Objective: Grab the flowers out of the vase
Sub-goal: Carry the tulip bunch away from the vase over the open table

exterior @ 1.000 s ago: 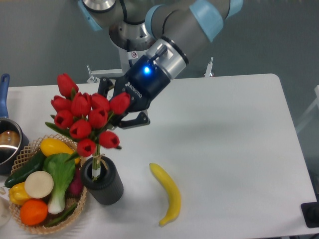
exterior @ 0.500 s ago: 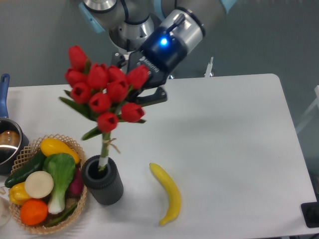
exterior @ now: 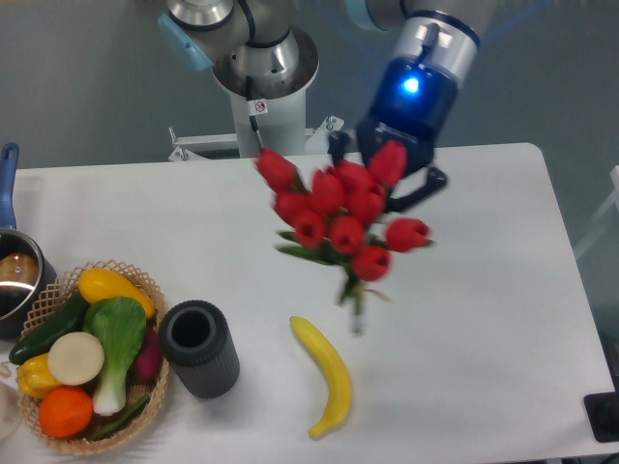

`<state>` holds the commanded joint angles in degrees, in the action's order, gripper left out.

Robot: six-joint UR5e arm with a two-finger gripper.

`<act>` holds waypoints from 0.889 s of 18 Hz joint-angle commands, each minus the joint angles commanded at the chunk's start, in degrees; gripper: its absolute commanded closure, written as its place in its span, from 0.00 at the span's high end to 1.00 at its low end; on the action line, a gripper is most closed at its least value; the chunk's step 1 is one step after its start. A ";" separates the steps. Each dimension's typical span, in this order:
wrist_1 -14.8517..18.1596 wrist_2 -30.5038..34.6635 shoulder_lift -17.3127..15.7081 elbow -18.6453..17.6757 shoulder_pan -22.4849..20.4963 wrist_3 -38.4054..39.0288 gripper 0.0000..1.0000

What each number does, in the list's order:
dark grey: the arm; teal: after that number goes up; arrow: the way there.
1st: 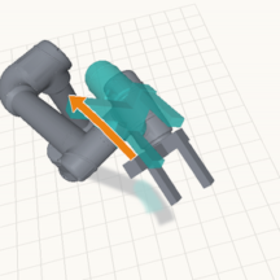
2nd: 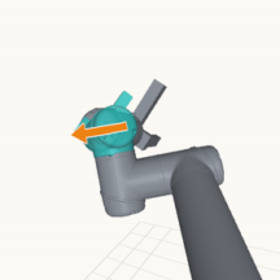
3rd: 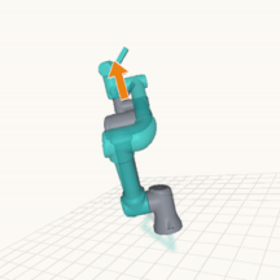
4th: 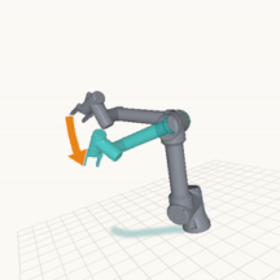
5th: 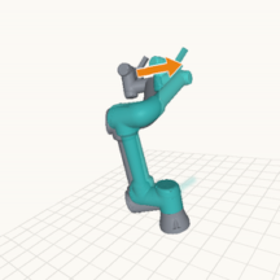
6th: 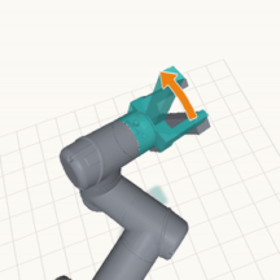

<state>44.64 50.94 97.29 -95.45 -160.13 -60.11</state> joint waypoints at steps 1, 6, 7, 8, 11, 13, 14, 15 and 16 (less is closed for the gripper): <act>0.96 4.12 0.35 0.00 -0.18 -0.18 0.00; 6.59 15.05 1.23 -1.23 -0.80 -4.56 0.00; 6.86 16.80 1.49 -1.49 -0.54 -5.27 0.00; 7.04 18.74 1.41 -1.67 -0.27 -5.28 0.00; 10.54 24.54 1.41 -1.41 1.66 -5.19 0.02; 11.52 25.52 1.50 -1.41 2.36 -5.10 0.03; 11.61 25.87 1.58 -1.32 2.54 -4.93 0.03; 12.04 26.66 1.59 -0.97 2.63 -4.93 0.03; 12.05 27.62 1.67 -0.97 2.80 -4.93 0.03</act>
<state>56.69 78.56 98.96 -96.42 -157.33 -65.04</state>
